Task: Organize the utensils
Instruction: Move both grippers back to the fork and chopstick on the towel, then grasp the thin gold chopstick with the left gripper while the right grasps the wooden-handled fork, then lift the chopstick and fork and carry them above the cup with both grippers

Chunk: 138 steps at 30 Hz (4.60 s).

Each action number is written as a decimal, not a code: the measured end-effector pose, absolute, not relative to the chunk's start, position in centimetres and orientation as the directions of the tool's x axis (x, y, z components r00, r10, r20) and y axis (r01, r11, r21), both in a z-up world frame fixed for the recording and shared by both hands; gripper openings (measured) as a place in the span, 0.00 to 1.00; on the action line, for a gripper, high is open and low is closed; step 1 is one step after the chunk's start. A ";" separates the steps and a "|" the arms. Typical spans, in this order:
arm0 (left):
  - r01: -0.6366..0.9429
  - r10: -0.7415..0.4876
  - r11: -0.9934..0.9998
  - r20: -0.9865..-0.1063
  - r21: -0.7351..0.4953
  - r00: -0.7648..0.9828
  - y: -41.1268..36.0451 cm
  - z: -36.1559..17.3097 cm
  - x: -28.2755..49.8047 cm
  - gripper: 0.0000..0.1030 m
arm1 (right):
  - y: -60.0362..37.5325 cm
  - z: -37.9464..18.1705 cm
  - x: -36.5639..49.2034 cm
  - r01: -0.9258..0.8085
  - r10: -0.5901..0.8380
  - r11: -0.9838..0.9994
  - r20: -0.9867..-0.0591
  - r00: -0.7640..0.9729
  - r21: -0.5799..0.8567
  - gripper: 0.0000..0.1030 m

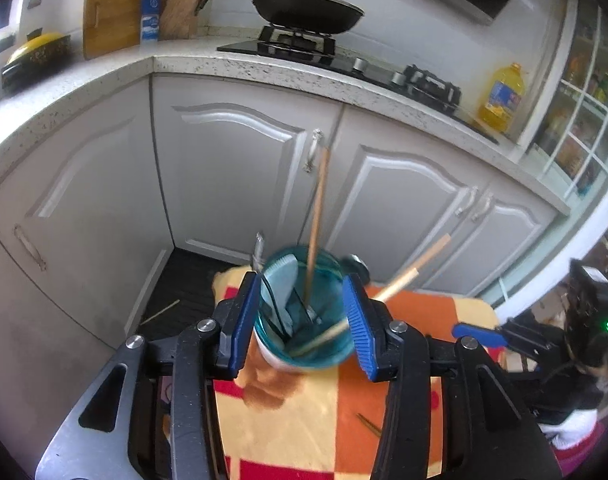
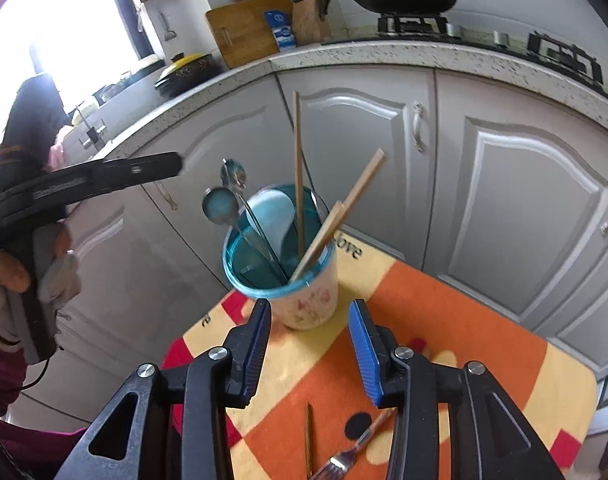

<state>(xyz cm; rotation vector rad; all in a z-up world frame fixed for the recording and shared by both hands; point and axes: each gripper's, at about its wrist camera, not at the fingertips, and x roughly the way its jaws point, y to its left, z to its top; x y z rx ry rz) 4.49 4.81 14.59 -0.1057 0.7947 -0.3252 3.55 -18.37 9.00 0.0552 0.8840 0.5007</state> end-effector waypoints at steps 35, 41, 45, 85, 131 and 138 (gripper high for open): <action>0.296 -0.353 0.924 -0.838 -0.243 0.415 -2.4 2.6 -2.6 0.41 | -23.6 -1.5 -2.0 -0.182 0.285 0.956 -0.868 0.407 0.228 0.39; 0.282 -0.341 0.927 -0.865 -0.246 0.368 -2.6 0.4 -2.7 0.41 | -21.7 -4.4 -0.1 -0.184 0.263 0.961 -0.888 0.378 0.206 0.39; 0.265 -0.341 0.928 -0.885 -0.263 0.318 -2.9 -1.2 -2.6 0.41 | -20.0 -5.9 1.1 -0.244 0.218 0.961 -0.904 0.367 0.133 0.39; 0.330 -0.381 0.901 -0.879 -0.283 0.287 -8.2 -3.8 0.0 0.07 | -25.5 -2.1 0.9 -0.333 0.324 0.923 -0.859 0.397 0.194 0.09; 0.278 -0.344 0.938 -0.677 -0.209 0.651 3.6 14.8 4.9 0.04 | -14.5 20.7 2.5 -0.543 0.493 0.834 -0.567 0.660 0.094 0.08; 0.265 -0.336 0.940 -0.714 -0.215 0.614 3.9 12.7 5.9 0.04 | -12.1 18.8 6.2 -0.550 0.495 0.828 -0.597 0.631 0.105 0.08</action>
